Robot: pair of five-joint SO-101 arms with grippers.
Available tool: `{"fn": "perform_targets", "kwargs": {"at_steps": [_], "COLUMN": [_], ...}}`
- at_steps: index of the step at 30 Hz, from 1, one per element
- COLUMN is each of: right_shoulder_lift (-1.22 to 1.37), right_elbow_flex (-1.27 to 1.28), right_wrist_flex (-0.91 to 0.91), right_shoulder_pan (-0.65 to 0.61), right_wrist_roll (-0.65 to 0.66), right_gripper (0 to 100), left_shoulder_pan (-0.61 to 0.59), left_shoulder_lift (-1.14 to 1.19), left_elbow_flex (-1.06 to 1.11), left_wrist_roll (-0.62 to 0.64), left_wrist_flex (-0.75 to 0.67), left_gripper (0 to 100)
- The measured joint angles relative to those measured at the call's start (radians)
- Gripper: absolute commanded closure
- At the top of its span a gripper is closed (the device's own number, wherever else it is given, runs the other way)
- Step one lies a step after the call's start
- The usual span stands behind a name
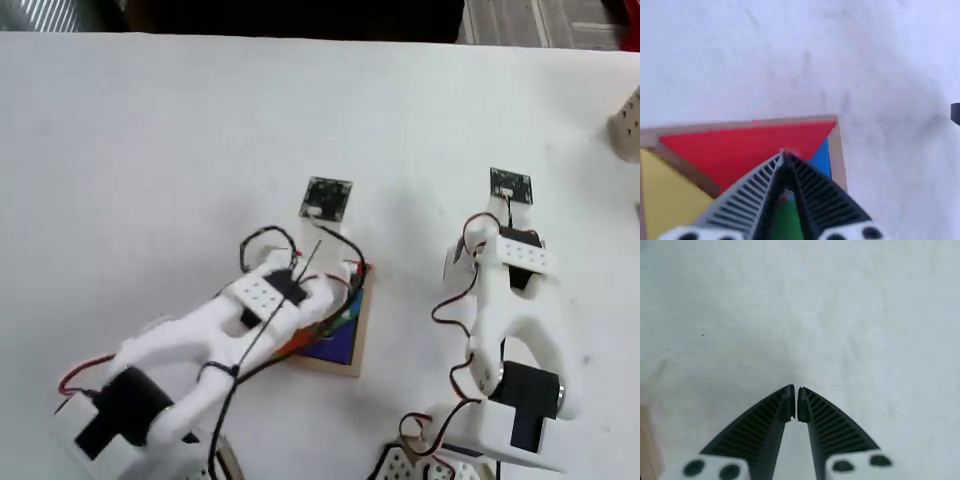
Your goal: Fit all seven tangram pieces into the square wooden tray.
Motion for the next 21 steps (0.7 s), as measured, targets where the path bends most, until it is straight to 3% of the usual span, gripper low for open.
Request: {"fn": "perform_targets", "kwargs": {"at_steps": [7, 21], "right_shoulder_lift": [0.0, 0.002], "right_elbow_flex": [0.0, 0.0], "right_wrist_flex": [0.0, 0.0], "right_shoulder_pan": [0.0, 0.0], "right_wrist_roll": [0.0, 0.0], "right_gripper": [97.5, 97.5], "left_shoulder_pan": [-0.086, -0.118], "left_shoulder_lift": [-0.074, -0.253], "left_elbow_flex": [0.129, 0.14], "left_wrist_roll": [-0.084, -0.1], "left_wrist_flex": [-0.077, -0.018], "left_gripper": [98, 98]}}
